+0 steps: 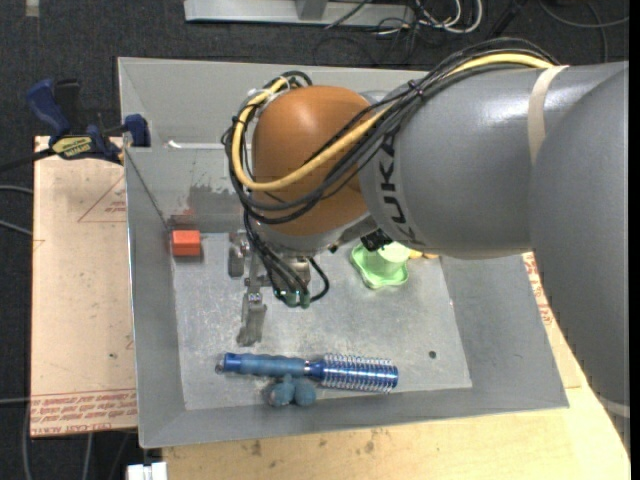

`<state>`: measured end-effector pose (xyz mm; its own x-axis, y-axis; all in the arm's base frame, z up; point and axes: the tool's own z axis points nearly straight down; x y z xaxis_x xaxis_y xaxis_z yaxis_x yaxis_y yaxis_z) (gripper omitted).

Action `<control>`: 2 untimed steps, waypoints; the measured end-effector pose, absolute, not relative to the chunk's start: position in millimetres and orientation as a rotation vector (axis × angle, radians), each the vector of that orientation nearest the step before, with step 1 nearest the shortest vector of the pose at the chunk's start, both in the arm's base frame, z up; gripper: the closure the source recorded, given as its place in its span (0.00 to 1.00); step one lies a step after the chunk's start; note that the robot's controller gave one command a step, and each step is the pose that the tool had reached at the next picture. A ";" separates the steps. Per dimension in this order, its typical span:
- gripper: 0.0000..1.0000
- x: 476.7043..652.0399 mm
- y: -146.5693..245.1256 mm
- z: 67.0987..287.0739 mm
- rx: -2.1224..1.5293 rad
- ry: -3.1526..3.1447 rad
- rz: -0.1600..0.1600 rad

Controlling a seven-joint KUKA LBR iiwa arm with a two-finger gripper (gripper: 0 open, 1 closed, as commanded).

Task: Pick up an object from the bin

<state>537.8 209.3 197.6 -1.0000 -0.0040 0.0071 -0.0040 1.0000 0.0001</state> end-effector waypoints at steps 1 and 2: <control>0.00 495.0 128.4 152.4 0.045 -3.132 0.007; 0.00 482.8 144.5 69.6 0.069 -3.157 -0.008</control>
Offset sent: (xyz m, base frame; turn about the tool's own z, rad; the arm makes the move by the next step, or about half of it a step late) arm -0.0407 -0.0761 -0.0418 -0.0321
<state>482.8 144.5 69.6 -0.9989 -0.0434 -0.0162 -0.0435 0.9990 0.0046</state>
